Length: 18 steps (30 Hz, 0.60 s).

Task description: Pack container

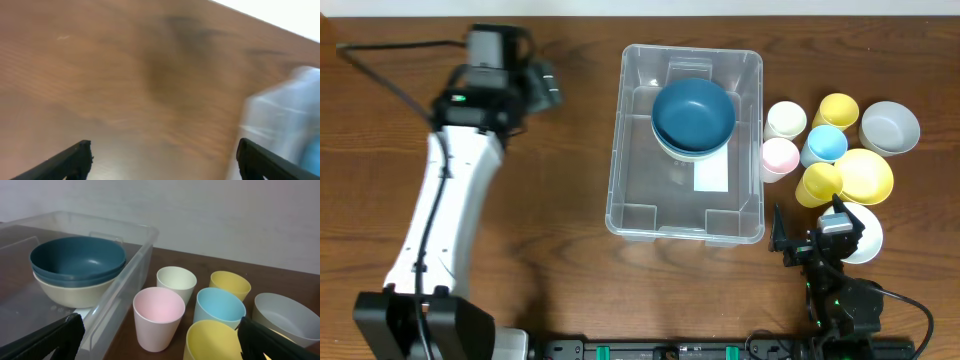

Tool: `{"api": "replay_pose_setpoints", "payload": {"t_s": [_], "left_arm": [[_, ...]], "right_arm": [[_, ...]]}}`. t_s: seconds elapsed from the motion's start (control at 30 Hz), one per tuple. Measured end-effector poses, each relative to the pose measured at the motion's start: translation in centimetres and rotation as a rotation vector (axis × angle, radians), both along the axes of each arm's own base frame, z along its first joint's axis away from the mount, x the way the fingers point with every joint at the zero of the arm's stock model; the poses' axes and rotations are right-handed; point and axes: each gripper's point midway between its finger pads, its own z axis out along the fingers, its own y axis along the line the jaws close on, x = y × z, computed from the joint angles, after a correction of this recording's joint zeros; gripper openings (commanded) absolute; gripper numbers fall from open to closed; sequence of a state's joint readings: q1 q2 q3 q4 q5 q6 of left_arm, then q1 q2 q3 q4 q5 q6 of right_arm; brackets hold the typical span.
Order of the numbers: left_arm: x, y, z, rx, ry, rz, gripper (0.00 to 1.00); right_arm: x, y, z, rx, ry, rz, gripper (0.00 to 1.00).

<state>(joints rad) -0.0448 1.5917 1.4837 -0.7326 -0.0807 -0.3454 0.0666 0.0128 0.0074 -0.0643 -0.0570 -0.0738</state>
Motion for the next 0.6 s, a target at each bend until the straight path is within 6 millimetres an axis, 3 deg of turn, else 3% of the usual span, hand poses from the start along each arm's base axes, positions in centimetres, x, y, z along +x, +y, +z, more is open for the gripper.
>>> {"api": "replay_pose_setpoints", "payload": {"t_s": [0.07,0.17,0.27,0.4,0.6], "left_arm": [[-0.8,3.2,-0.4,0.008,0.032,0.074,0.98],[-1.7,6.3,-0.7,0.010,0.055,0.153,0.98],[-2.1,8.4,-0.8,0.011,0.057,0.205,0.98],[-2.5,9.5,-0.9,0.011,0.065,0.234,0.98],[-2.5,9.6,-0.9,0.010,0.065,0.235,0.98]], "right_arm": [[0.0,0.0,0.0,0.000,0.000,0.000,0.99],[0.0,0.0,0.0,0.000,0.000,0.000,0.99],[0.0,0.0,0.0,0.000,0.000,0.000,0.99],[0.0,0.0,0.0,0.000,0.000,0.000,0.99],[0.0,0.0,0.0,0.000,0.000,0.000,0.99]]}}
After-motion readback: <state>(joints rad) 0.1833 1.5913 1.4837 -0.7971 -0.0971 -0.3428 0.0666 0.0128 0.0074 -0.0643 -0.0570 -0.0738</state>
